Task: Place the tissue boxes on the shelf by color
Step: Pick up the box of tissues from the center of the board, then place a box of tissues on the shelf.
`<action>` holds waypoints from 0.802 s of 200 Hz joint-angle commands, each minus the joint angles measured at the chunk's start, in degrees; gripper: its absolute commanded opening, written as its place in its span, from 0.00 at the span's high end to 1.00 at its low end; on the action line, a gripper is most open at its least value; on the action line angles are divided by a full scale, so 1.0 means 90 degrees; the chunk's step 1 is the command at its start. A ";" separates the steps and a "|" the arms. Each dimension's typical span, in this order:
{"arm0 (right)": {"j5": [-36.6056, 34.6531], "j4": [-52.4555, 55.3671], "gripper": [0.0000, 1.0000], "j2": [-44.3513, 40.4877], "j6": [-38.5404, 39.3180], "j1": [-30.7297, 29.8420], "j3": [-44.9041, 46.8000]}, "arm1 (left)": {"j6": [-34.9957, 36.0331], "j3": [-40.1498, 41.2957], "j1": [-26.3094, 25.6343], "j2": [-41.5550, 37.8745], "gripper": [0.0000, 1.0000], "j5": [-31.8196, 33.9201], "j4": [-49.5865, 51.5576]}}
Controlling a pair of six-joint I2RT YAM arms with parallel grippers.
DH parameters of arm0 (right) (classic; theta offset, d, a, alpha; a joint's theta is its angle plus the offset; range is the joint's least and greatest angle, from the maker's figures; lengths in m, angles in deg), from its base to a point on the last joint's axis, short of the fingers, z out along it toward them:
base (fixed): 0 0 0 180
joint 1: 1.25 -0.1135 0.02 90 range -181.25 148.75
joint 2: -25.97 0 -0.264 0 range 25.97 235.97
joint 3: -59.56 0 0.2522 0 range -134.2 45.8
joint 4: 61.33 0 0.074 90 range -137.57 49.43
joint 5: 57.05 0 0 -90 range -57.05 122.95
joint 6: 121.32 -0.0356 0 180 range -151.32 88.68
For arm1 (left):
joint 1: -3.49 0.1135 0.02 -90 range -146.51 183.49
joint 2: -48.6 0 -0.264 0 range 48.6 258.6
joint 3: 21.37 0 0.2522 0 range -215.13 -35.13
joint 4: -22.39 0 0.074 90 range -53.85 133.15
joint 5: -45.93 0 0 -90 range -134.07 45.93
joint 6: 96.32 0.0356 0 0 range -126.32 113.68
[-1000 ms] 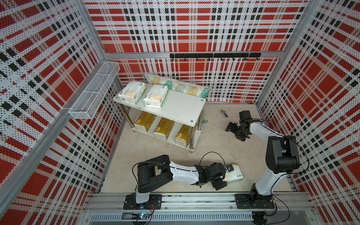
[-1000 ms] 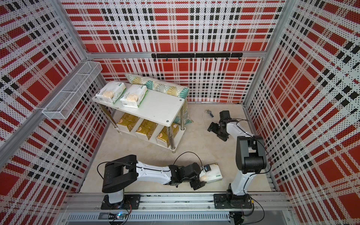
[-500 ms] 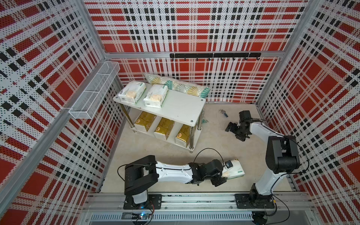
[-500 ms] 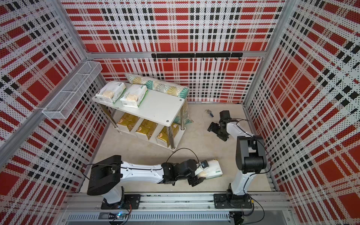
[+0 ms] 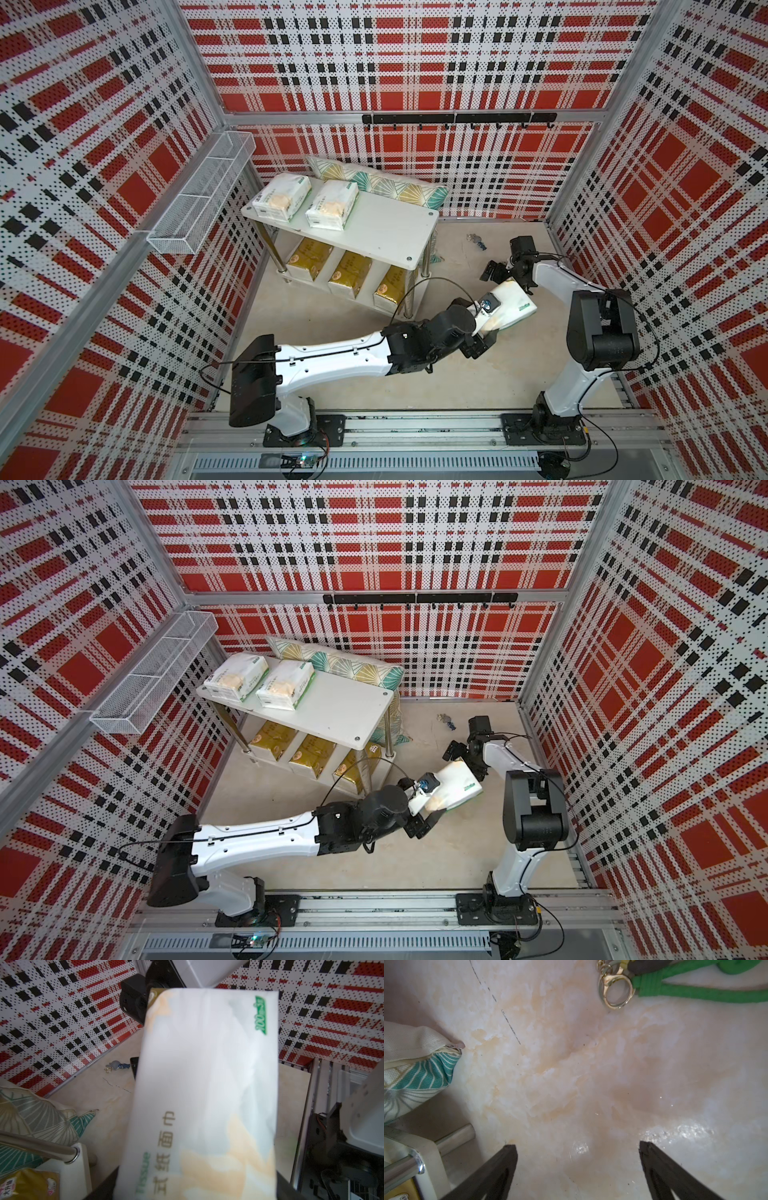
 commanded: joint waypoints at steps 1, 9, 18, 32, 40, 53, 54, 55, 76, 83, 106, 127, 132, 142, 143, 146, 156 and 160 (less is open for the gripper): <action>0.0015 -0.0022 0.00 -0.0090 0.0055 0.0044 -0.0022 | -0.0045 -0.0437 0.0031 -0.0236 0.22 0.0613 0.0289; 0.0020 -0.0024 0.00 -0.0090 0.0061 0.0043 -0.0036 | -0.0024 -0.0588 0.0024 -0.0259 0.22 0.0802 0.0357; 0.0020 -0.0025 0.00 -0.0079 0.0060 0.0044 -0.0037 | 0.0012 -0.0768 0.0031 -0.0286 0.22 0.0980 0.0438; 0.0037 -0.0025 0.00 -0.0076 0.0056 0.0049 -0.0047 | 0.0103 -0.1003 0.0035 -0.0346 0.22 0.1240 0.0488; 0.0040 -0.0030 0.00 -0.0062 0.0056 0.0050 -0.0045 | 0.0174 -0.1146 0.0045 -0.0390 0.22 0.1334 0.0517; 0.0064 -0.0036 0.00 -0.0032 0.0036 0.0041 -0.0056 | 0.0280 -0.1368 0.0084 -0.0447 0.22 0.1542 0.0559; 0.0066 -0.0041 0.00 -0.0032 0.0033 0.0037 -0.0051 | 0.0287 -0.1385 0.0087 -0.0449 0.22 0.1556 0.0573; 0.0068 -0.0043 0.00 -0.0032 0.0032 0.0041 -0.0054 | 0.0290 -0.1414 0.0093 -0.0449 0.22 0.1568 0.0585; 0.0089 -0.0053 0.00 -0.0024 0.0031 0.0037 -0.0065 | 0.0411 -0.1733 0.0235 -0.0483 0.22 0.1931 0.0772; 0.0081 -0.0054 0.00 -0.0022 0.0048 0.0036 -0.0065 | 0.0472 -0.1795 0.0289 -0.0516 0.21 0.2009 0.0818; 0.0050 -0.0017 0.00 -0.0051 0.0076 0.0042 -0.0066 | 0.0554 -0.1898 0.0549 -0.0694 0.21 0.2134 0.0922; 0.0042 -0.0020 0.00 -0.0051 0.0093 0.0042 -0.0044 | 0.0615 -0.1932 0.0840 -0.0946 0.21 0.2206 0.1009; 0.0047 -0.0017 0.00 -0.0051 0.0090 0.0035 -0.0047 | 0.0623 -0.1932 0.0919 -0.1026 0.21 0.2210 0.1030; 0.0048 -0.0020 0.00 -0.0051 0.0100 0.0041 -0.0040 | 0.0611 -0.1914 0.1070 -0.1173 0.21 0.2228 0.1060; 0.0049 -0.0023 0.00 -0.0051 0.0100 0.0043 -0.0043 | 0.0604 -0.1913 0.1088 -0.1188 0.21 0.2226 0.1058; 0.0049 -0.0018 0.00 -0.0046 0.0097 0.0044 -0.0040 | 0.0606 -0.1906 0.1129 -0.1231 0.21 0.2232 0.1069; 0.0059 -0.0031 0.00 -0.0041 0.0096 0.0043 -0.0043 | 0.0596 -0.1901 0.1270 -0.1358 0.21 0.2185 0.1126; 0.0059 -0.0035 0.00 -0.0042 0.0097 0.0039 -0.0037 | 0.0580 -0.1884 0.1324 -0.1407 0.21 0.2163 0.1151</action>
